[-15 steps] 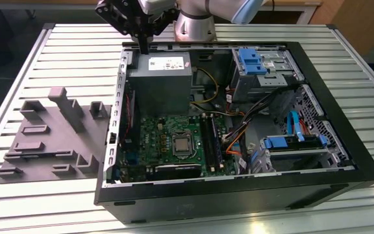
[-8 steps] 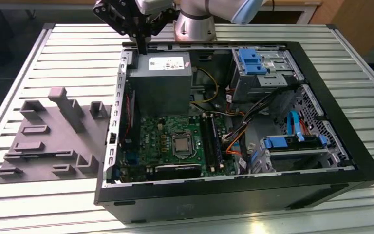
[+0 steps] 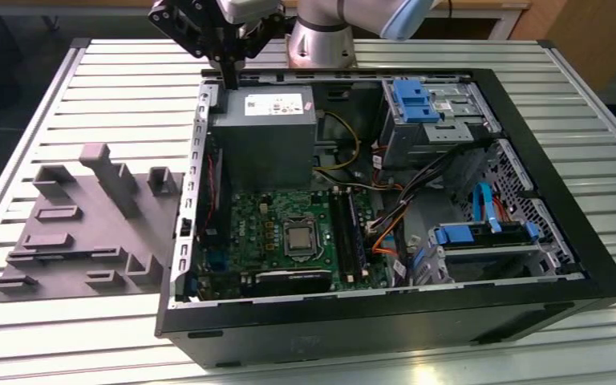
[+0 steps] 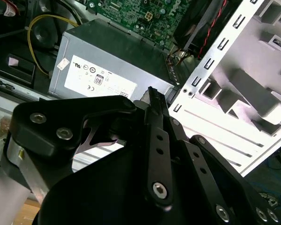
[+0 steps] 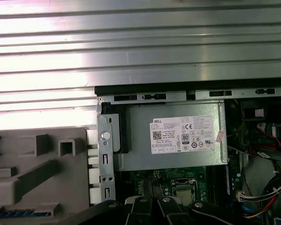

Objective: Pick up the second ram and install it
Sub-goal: 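Reach for the second ram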

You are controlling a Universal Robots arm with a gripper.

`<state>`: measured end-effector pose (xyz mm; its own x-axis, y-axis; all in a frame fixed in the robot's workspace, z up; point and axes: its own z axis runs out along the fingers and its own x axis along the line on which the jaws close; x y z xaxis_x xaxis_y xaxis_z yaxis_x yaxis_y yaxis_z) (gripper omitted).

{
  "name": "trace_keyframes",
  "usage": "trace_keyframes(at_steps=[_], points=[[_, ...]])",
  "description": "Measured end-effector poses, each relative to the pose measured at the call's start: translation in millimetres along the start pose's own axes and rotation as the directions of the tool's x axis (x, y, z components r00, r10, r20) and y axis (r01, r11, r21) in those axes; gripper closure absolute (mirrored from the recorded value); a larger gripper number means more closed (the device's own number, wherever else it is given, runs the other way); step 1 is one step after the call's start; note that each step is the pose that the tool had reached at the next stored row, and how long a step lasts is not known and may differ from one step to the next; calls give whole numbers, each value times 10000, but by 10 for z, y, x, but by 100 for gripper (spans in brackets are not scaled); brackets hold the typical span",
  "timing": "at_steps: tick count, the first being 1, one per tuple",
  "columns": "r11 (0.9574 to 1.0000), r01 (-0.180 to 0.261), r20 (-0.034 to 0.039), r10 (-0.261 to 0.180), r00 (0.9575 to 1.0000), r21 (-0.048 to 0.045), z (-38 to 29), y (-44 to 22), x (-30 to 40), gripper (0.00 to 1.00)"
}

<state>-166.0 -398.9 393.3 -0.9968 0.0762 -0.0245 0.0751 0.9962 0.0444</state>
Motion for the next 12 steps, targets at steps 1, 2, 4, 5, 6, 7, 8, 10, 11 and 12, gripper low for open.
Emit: trace_keyframes(at_steps=[1,2,4,5,6,7,8,10,11,12], points=[[10000,0,0,0,10000,1,0,-1,5,89],[10000,0,0,0,10000,0,0,-1,11,89],[10000,0,0,0,10000,0,0,-1,18,89],[10000,0,-1,0,10000,1,-1,-2,22,89],[10000,0,0,0,10000,0,-1,-2,25,89],[10000,0,0,0,10000,1,-1,-2,28,89],[10000,0,0,0,10000,0,-1,-2,31,89],[10000,0,0,0,10000,1,-1,-3,37,89],[10000,0,0,0,10000,0,-1,-3,41,89],[10000,0,0,0,10000,0,-1,-3,44,89]])
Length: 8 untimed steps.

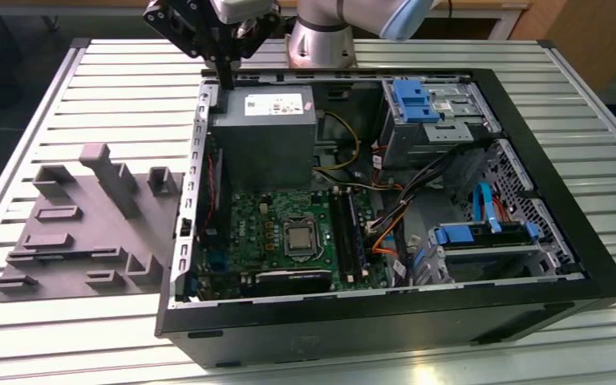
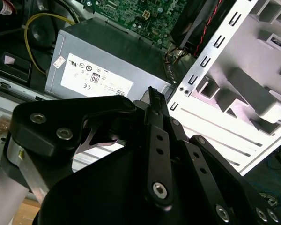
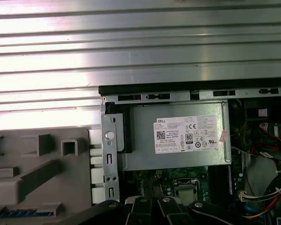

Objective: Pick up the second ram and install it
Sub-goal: 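Reach for the second ram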

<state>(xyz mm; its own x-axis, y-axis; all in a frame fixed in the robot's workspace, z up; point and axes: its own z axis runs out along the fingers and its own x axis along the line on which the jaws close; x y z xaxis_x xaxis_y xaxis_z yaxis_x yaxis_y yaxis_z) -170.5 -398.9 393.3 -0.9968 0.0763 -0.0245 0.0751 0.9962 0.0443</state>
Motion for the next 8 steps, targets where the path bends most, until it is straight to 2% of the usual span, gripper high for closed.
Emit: trace_keyframes(at_steps=[8], points=[[10000,0,0,0,10000,0,-1,-3,35,89]])
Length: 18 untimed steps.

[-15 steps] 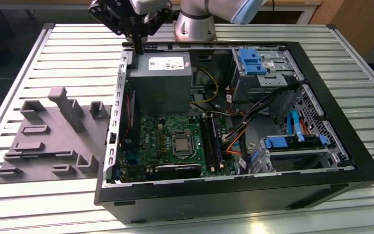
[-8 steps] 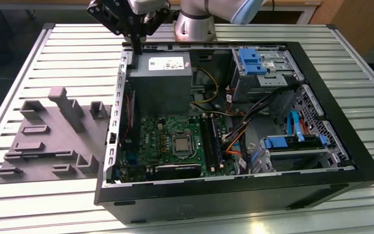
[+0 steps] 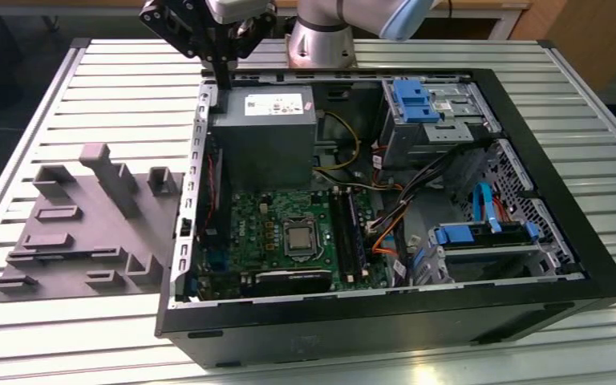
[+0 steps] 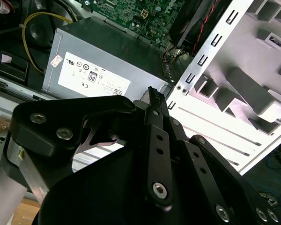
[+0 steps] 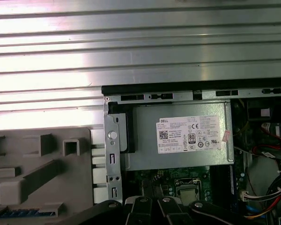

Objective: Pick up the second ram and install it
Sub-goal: 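Reach for the second ram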

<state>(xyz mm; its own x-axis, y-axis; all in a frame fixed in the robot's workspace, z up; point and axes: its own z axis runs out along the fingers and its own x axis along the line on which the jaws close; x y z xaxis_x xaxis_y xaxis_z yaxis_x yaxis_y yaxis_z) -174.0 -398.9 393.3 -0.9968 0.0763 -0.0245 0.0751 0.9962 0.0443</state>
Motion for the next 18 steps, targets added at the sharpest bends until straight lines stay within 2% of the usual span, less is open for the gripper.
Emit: trace_keyframes(at_steps=[18], points=[[10000,0,0,0,10000,0,-3,-8,101,89]])
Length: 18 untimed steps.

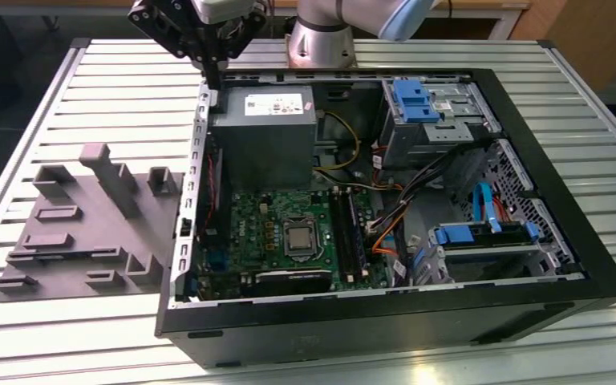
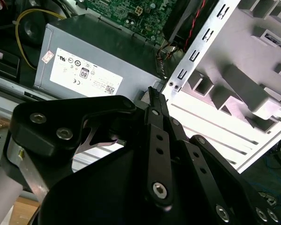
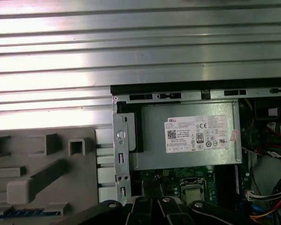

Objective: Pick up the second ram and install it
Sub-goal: 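Reach for the second ram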

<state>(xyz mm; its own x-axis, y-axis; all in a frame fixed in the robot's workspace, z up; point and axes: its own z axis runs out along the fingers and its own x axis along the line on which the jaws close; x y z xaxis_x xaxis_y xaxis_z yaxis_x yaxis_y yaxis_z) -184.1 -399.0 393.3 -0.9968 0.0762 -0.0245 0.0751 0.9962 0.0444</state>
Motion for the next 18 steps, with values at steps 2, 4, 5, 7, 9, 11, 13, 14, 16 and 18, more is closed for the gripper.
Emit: trace_keyframes(at_steps=[2,4,5,7,9,11,13,14,16,18], points=[[10000,0,0,0,10000,0,0,-1,13,89],[10000,0,0,0,10000,0,-1,-2,26,89],[10000,0,0,0,10000,0,-1,-2,33,89],[10000,0,0,0,10000,0,-1,-3,47,89],[10000,0,0,0,10000,0,-2,-5,64,89],[10000,0,0,0,10000,1,-2,-6,79,89],[10000,0,0,0,10000,0,-3,-7,97,89],[10000,0,1,0,10000,0,-3,-8,106,89],[10000,0,0,0,10000,0,-3,-9,123,89],[10000,0,0,0,10000,1,-4,-11,141,89]])
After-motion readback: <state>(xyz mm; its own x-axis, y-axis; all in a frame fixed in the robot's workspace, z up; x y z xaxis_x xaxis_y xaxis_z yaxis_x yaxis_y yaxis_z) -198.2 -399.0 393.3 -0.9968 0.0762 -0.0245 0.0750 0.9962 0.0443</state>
